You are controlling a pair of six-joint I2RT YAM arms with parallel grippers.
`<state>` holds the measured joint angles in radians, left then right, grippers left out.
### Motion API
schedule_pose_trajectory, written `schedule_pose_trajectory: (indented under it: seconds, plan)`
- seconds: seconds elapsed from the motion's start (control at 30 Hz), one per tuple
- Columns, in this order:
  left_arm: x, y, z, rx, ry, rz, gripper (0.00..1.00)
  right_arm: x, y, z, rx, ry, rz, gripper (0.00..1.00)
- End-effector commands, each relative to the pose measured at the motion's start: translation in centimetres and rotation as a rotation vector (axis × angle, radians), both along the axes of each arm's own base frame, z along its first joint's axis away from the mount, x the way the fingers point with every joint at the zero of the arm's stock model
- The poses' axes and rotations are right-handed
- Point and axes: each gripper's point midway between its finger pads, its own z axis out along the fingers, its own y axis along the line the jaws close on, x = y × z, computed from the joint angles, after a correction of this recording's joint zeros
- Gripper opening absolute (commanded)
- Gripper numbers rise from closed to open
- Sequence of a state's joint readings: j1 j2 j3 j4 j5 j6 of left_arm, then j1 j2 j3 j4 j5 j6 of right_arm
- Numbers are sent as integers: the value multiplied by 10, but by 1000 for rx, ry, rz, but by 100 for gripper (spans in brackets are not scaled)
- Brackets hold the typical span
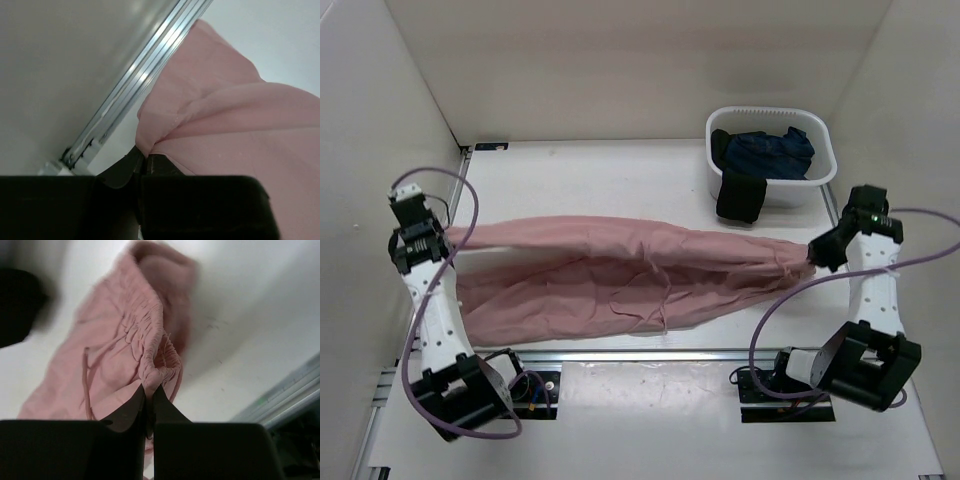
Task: Fold and stack the trousers
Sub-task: Fold the trousers
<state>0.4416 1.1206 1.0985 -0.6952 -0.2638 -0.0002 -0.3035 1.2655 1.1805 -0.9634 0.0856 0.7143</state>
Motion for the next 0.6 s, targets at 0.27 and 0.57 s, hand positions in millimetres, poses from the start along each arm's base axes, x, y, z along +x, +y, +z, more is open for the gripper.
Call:
schedule_pose_trajectory:
  seconds: [0.27,0.57]
  plan:
    - [-141,-19,-125,-121,419,201,17,-78,-19,-82,100,146,-249,15]
    - [-174,-22,-109,-102,548,250,100,-44,-33,-39,-5,120,-85,83]
